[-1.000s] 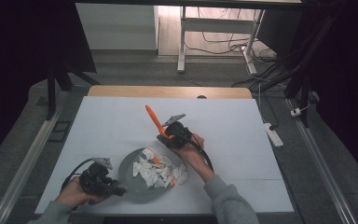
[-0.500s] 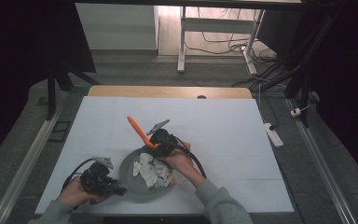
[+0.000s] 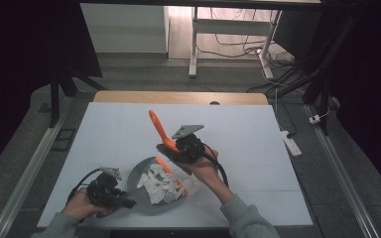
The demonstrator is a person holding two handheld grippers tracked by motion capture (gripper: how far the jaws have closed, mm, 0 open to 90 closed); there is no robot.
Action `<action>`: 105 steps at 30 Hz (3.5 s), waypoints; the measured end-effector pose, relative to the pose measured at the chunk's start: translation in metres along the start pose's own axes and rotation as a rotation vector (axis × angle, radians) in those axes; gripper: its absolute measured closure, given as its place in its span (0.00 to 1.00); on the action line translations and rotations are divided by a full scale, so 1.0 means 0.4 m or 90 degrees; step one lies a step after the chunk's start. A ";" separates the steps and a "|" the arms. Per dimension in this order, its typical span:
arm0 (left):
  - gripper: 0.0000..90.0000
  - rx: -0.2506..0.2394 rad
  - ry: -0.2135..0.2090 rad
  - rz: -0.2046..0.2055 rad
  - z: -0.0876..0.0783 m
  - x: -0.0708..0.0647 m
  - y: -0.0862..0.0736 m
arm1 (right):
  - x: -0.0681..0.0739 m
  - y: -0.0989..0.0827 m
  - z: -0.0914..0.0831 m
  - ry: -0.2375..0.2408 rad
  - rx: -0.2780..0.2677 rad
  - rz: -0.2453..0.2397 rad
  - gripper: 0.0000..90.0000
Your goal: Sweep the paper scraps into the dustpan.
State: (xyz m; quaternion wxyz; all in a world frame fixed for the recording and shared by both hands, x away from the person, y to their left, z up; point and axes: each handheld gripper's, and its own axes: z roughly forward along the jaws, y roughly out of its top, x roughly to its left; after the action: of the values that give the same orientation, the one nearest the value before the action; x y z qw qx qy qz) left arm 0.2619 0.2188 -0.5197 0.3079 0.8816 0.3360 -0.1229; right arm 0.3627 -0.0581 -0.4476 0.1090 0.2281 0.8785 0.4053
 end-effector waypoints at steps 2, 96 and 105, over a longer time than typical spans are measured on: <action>0.69 0.001 0.000 0.001 0.001 -0.001 0.000 | -0.004 -0.018 -0.022 -0.007 0.002 0.006 0.80; 0.69 0.019 -0.015 0.022 0.020 -0.023 0.005 | 0.085 -0.063 -0.016 -0.010 -0.008 0.029 0.79; 0.69 0.020 -0.013 0.021 0.023 -0.023 0.005 | -0.024 -0.124 0.011 -0.085 0.043 0.073 0.79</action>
State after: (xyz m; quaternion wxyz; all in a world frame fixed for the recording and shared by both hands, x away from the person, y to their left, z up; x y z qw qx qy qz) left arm 0.2563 0.2074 -0.5221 0.2995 0.8905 0.3162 -0.1319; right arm 0.3573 -0.0880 -0.4882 0.1359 0.3076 0.8682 0.3648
